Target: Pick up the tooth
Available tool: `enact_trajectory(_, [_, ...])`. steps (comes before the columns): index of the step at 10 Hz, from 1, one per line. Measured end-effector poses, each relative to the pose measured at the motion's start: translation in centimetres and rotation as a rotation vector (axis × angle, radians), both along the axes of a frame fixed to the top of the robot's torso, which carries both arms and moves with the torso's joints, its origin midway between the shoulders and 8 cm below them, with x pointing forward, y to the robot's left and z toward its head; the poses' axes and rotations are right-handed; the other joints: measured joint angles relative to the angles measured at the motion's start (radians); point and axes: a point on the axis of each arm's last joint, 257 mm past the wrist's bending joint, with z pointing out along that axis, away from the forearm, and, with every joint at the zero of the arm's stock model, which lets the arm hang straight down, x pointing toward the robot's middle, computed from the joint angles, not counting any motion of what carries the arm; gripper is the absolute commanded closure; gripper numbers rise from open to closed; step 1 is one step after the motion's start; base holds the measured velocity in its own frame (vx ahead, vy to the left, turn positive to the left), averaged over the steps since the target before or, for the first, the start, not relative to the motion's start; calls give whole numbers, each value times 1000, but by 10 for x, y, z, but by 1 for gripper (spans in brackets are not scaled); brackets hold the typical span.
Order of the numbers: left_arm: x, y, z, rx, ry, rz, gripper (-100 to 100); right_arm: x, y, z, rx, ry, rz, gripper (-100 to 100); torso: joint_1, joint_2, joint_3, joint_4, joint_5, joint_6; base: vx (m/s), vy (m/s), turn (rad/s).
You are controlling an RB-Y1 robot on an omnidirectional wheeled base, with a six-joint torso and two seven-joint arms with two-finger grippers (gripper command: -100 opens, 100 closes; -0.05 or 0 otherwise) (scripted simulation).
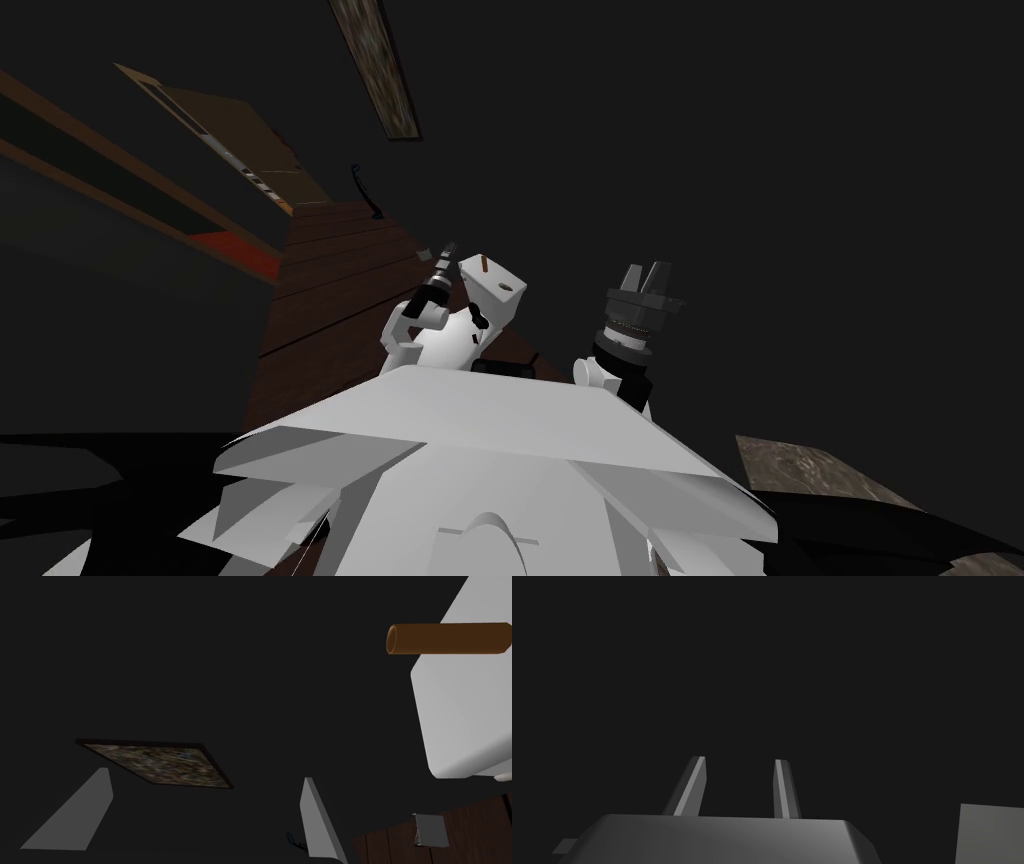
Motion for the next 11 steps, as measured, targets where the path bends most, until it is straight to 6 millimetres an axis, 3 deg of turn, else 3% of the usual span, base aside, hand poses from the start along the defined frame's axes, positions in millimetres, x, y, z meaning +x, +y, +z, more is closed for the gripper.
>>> enact_trajectory(3, [19, -8, -11, -11, 64, -6, -100, 0, 0, 0, 0, 0, 0, 0, -1, -1, -1, 0, 0, 0, 5, -6, 18])
enact_trajectory(11, [40, -13, -46, -26, 241, 1, -100, 0, 0, 0, 0, 0, 0, 0, -1, 0, 0, 0, 0, 0, 1, -1, 2])
